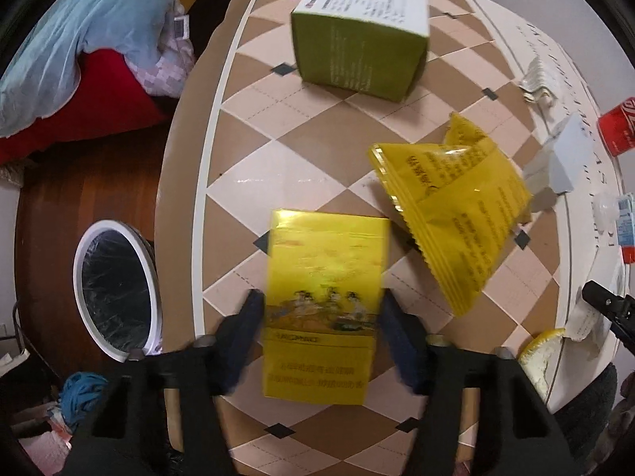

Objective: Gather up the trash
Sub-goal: 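Grasp the yellow cigarette pack with the left tool while the right tool grasps the white barcode packet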

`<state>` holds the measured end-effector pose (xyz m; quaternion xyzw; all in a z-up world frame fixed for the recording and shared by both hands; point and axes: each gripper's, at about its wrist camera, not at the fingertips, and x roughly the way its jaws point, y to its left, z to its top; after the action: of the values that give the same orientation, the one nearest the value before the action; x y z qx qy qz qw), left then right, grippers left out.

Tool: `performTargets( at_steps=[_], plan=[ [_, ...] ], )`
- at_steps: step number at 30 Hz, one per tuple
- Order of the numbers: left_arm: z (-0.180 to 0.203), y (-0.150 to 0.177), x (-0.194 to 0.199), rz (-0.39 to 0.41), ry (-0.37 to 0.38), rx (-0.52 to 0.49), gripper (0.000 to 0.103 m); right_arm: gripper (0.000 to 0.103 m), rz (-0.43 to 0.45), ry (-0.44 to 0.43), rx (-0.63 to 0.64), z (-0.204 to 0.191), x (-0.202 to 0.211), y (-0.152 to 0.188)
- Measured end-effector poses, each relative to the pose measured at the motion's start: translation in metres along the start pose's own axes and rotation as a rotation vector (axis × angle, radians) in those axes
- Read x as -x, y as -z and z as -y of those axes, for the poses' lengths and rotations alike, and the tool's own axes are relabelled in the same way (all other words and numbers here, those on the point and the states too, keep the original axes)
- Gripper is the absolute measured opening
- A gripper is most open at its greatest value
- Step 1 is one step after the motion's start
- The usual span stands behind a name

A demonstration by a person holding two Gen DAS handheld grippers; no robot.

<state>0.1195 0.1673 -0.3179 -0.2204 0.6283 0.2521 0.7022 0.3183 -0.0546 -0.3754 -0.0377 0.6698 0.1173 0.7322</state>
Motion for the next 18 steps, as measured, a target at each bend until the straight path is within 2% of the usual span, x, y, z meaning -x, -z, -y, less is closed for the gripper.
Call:
performTargets(
  at_steps=[3,7,9,12,13,15,16,18],
  plan=[
    [0.003,0.010,0.003,-0.005,0.008,-0.004,0.053,0.060,-0.004,-0.007,0.094,0.001,0.008,0.012],
    [0.008,0.036,0.009,-0.023,0.021,-0.009,0.053,0.059,-0.053,0.048,0.302,0.000,0.010,0.038],
    [0.012,0.050,0.011,-0.032,0.037,-0.006,0.053,0.059,-0.072,0.076,0.367,-0.002,0.007,0.050],
    [0.020,0.060,0.007,-0.036,0.028,-0.014,0.054,0.061,-0.073,0.089,0.381,0.001,0.003,0.061],
    [0.022,0.061,0.004,-0.035,0.015,-0.012,0.055,0.065,-0.072,0.095,0.375,0.001,0.001,0.063],
    [0.021,0.058,0.006,-0.021,-0.013,-0.011,0.063,0.074,-0.053,0.116,0.344,0.006,-0.002,0.067],
    [0.021,0.056,0.007,-0.021,-0.028,-0.012,0.068,0.075,-0.043,0.117,0.328,0.008,-0.002,0.069],
    [0.017,0.056,0.007,-0.013,-0.011,-0.003,0.069,0.075,-0.028,0.100,0.286,0.014,-0.002,0.075]
  ],
)
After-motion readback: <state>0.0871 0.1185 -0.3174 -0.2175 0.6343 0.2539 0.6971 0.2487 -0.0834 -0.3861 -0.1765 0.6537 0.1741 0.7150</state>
